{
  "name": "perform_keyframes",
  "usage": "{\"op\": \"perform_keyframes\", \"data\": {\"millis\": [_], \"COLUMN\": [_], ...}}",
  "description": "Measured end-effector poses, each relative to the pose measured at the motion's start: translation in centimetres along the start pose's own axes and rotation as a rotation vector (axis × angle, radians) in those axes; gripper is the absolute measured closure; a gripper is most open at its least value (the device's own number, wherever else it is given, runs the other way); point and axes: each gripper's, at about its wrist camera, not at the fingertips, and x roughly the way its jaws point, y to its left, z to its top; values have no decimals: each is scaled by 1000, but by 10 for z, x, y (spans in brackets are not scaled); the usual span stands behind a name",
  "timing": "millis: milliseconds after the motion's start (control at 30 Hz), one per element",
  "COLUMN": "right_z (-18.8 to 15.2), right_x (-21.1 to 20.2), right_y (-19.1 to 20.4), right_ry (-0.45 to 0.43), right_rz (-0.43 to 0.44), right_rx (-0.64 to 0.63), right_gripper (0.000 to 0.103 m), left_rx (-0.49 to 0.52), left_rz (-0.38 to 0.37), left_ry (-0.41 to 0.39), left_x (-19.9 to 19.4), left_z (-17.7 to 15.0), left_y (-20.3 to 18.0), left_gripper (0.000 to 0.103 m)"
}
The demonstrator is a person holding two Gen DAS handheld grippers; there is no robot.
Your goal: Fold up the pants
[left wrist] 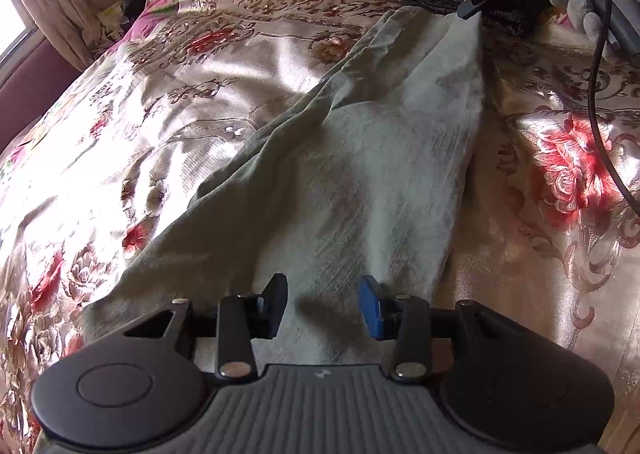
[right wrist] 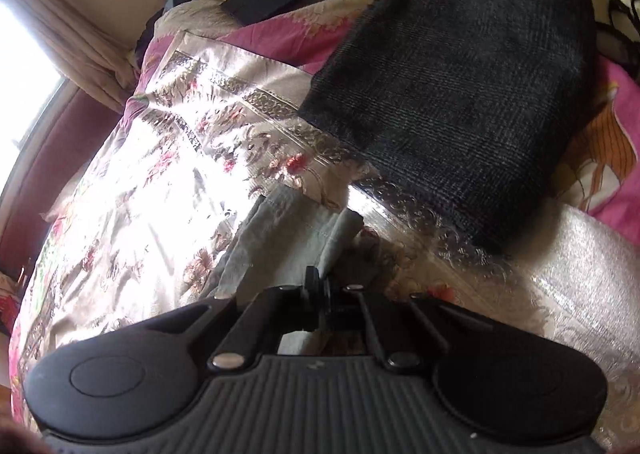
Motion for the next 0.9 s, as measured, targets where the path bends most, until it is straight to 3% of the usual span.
{"op": "perform_keyframes", "data": {"millis": [133, 200, 300, 500, 567, 633, 733, 800, 833, 900], "right_z": [6, 6, 5, 14, 21, 28, 34, 35, 32, 22], "right_x": [6, 12, 7, -12, -18, -19, -23, -30, -31, -17], "right_y": [11, 4, -3, 27, 37, 38, 35, 29, 27, 19], "right_ry": [18, 46, 46, 21, 5, 6, -33, -104, -118, -77], "right_rz": [-43, -56, -37, 12, 72, 157, 337, 509, 513, 385], "right_rx": [-56, -16, 30, -60, -57, 24, 170, 281, 288, 263], "right_gripper": [95, 94, 95, 99, 99, 99, 99, 99, 99, 99], "left_rx": [-2, -12, -21, -5, -3, -5, -13, -19, -22, -24], "left_rz": [4, 8, 12, 14, 18, 23, 31, 38, 36, 30], "left_ry": [-5, -7, -2, -12, -19, -23, -21, -19, -14, -7], "left_x": [-1, -1, 0, -2, -3, -4, -4, -3, -3, -2], "left_z": [2, 2, 1, 2, 4, 4, 4, 3, 2, 0], "left_y": [2, 4, 6, 7, 8, 10, 14, 15, 16, 16], "left_gripper": [49, 49, 49, 49, 49, 49, 49, 49, 49, 49]}}
